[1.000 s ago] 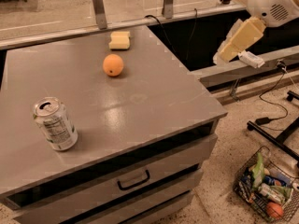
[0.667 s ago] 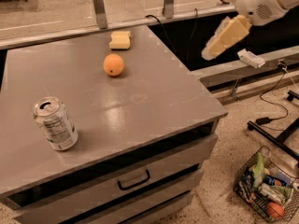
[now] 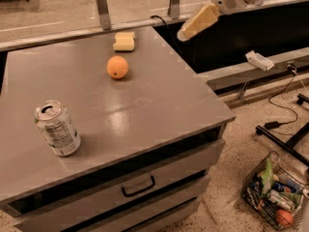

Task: Pick sponge

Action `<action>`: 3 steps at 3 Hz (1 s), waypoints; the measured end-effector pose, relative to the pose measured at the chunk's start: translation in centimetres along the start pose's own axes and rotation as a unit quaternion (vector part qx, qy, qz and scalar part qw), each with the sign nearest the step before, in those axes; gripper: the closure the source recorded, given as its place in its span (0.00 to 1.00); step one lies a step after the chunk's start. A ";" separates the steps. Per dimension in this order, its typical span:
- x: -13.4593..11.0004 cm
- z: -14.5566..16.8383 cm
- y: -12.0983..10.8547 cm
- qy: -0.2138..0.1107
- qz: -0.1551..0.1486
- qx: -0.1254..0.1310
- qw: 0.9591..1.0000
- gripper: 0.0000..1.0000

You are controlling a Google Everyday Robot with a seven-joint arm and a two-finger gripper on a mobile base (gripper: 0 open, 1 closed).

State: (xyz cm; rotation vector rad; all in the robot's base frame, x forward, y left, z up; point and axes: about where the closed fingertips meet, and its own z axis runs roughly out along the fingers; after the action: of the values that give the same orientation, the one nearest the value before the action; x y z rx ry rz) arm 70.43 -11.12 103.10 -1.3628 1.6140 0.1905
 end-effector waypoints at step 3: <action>-3.1 10.7 -4.3 -0.031 0.050 0.039 0.997 0.00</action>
Offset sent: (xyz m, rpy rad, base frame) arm 0.1239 0.0919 -0.0118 0.1123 0.0046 -0.1771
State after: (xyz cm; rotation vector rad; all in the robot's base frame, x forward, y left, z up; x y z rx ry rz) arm 79.58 -3.64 101.83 -1.2066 1.6224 0.2260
